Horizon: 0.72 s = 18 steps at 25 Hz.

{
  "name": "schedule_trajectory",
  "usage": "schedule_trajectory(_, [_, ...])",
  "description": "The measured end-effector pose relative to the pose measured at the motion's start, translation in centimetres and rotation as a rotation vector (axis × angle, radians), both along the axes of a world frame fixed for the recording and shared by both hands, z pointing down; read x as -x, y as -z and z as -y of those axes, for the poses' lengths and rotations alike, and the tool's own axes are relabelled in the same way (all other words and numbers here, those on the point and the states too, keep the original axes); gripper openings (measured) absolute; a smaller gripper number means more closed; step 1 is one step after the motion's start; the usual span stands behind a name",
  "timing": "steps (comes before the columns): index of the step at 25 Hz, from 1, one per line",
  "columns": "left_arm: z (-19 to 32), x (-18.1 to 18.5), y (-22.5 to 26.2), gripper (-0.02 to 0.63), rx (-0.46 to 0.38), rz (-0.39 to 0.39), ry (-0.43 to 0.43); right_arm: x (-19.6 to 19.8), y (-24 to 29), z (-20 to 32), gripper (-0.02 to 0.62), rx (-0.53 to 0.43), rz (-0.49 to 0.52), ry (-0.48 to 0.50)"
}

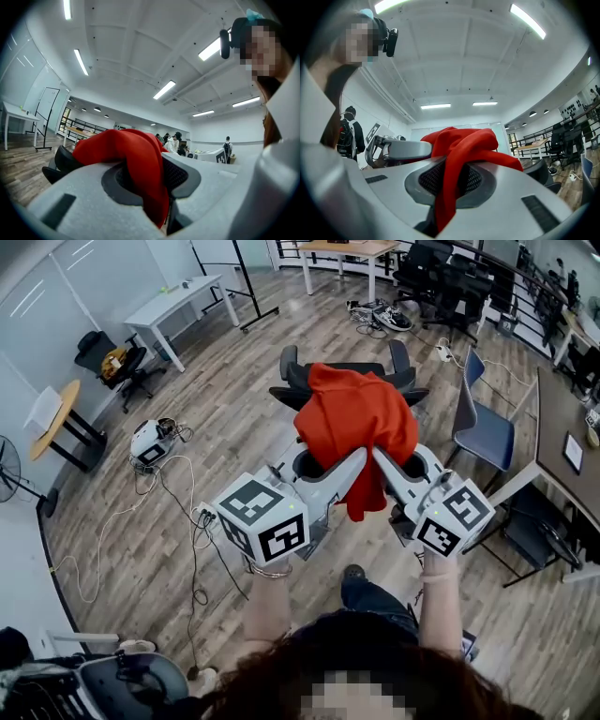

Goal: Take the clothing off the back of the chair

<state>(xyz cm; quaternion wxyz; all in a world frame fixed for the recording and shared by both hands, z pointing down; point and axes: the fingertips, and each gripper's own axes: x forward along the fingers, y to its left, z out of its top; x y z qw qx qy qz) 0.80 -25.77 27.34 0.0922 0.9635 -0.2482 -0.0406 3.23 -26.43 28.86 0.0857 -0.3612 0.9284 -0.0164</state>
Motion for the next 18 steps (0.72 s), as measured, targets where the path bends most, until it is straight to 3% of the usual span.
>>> schedule_trajectory(18, [-7.5, 2.4, 1.4, 0.107, -0.027, -0.018, -0.008, 2.6, 1.4, -7.3, 0.034, -0.034, -0.003, -0.005])
